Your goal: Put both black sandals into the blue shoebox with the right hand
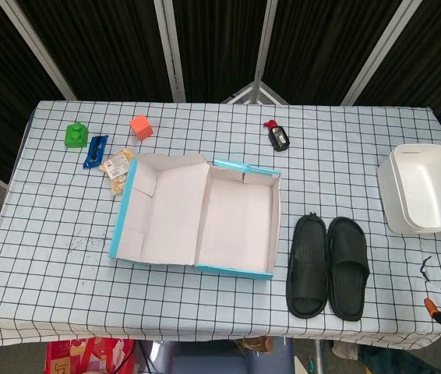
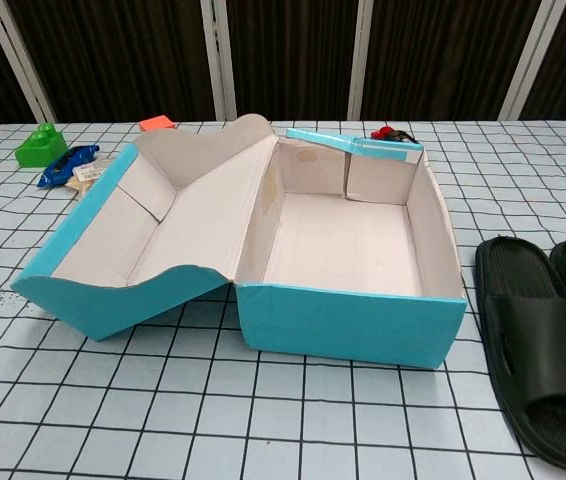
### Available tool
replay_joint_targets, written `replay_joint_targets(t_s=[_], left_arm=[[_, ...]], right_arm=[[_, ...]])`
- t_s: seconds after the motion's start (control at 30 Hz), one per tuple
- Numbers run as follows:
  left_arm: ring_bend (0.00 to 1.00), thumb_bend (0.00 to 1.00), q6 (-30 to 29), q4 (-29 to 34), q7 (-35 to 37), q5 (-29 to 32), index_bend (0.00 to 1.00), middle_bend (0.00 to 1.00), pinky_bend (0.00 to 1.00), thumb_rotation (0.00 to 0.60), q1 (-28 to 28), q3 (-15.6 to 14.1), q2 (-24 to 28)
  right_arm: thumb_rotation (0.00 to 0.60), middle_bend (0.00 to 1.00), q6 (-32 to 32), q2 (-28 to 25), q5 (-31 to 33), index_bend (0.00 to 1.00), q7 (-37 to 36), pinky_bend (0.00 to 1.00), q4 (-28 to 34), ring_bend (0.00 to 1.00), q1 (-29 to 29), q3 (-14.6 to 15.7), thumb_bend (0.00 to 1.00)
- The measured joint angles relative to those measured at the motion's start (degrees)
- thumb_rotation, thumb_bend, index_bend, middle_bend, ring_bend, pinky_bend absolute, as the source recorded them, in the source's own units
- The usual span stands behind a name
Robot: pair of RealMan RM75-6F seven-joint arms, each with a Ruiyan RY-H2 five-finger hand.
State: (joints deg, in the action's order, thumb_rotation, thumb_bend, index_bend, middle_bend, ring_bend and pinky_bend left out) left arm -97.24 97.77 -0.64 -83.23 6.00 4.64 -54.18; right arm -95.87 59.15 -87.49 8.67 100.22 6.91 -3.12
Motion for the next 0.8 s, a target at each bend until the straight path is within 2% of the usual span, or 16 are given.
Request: replay_joint_targets(t_s=[0.33, 0.57, 0.8], left_arm=[[0.00, 0.37, -0.6, 0.4, 0.2, -0.9, 0.00, 0.00, 0.03, 0.600, 0.3, -0.3, 0.2], [0.00, 0.37, -0.4, 0.6, 0.1, -0.4, 0.00, 0.00, 0.03, 0.600, 0.2, -0.2, 0.3], [0.00, 0.37, -1.0, 1.2, 0.2, -1.4, 0.00, 0.00, 0.03, 0.600, 0.6, -0.7, 0.5]], right_arm=[[0.600, 0.06, 0.5, -0.1, -1.1, 0.08, -0.5, 0.16, 0.3, 0.08, 0.1, 0.9, 0.20], [0.600, 0.05, 2.2, -0.5, -0.6, 0.08, -1.6, 0.14, 2.7, 0.08, 0.2, 2.0, 0.17], [0.600, 0.05, 1.9, 2.8, -2.4, 0.08, 0.5, 0.14, 4.1, 0.08, 0.4, 2.9, 0.15]])
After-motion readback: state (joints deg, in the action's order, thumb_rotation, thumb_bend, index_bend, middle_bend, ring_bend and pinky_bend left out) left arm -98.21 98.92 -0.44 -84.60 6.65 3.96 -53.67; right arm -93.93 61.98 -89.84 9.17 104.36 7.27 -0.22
